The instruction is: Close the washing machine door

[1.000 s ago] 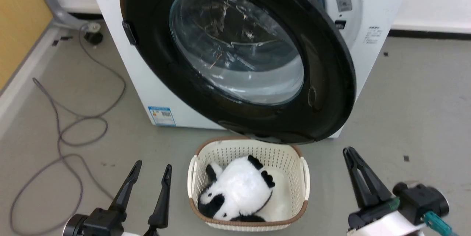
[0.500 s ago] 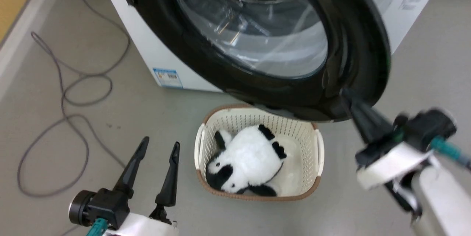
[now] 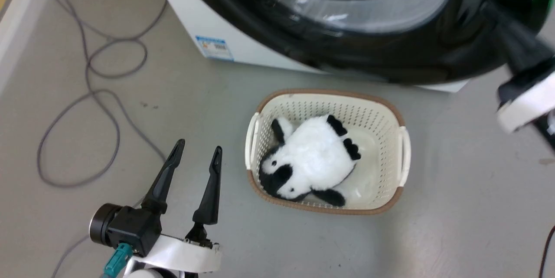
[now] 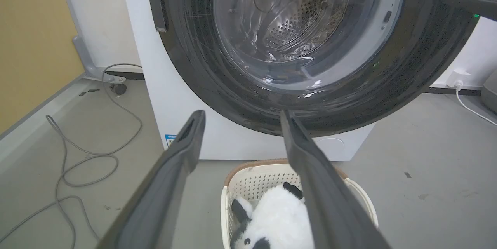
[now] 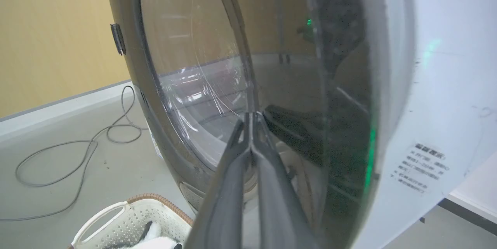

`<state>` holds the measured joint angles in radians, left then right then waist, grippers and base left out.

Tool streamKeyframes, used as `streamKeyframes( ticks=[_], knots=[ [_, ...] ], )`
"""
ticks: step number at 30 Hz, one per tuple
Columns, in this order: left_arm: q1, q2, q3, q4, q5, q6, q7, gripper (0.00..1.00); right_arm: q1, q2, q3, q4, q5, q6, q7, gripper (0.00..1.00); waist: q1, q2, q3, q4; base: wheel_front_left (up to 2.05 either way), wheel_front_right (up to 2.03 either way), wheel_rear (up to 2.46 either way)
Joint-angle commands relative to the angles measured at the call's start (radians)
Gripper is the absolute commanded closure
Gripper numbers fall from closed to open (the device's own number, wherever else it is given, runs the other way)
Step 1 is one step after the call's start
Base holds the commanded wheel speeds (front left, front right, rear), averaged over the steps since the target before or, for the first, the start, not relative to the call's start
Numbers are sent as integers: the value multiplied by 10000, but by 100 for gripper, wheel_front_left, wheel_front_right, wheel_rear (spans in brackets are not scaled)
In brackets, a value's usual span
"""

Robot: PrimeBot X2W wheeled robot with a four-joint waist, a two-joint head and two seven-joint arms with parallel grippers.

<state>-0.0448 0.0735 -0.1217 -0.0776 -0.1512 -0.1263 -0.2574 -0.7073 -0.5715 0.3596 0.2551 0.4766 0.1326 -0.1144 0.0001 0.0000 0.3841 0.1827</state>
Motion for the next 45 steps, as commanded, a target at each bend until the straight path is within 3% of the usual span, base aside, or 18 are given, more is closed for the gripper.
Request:
streamKeyframes(
  ticks=[1,7,15,23,35,45],
  knots=[
    [-182,-30,-9,-52,41,-42,-43,0,-315,-102,-53,65,110,-19,43,100,-1,0,246,176,0,0,0],
    [-354,-102,-7,-102,46,-43,-43,0,-1679,-421,-62,729,161,-19,365,100,-1,0,726,335,0,0,0],
    [-577,-161,-22,-56,35,-43,-43,0,-3052,-368,-458,2045,193,-19,567,100,-1,0,967,528,0,0,0],
    [-486,-196,8,100,56,-44,-43,0,-3164,-126,-365,2683,173,-19,180,100,-1,0,612,457,0,0,0],
    [305,-211,614,641,250,48,-43,0,-527,820,-264,2423,481,-19,-1195,100,-1,0,-1759,-387,0,0,0],
    [820,-221,1071,935,442,240,-43,0,3401,2333,-2711,247,-1230,-19,-1455,100,-1,0,-2972,-992,0,0,0]
  ],
)
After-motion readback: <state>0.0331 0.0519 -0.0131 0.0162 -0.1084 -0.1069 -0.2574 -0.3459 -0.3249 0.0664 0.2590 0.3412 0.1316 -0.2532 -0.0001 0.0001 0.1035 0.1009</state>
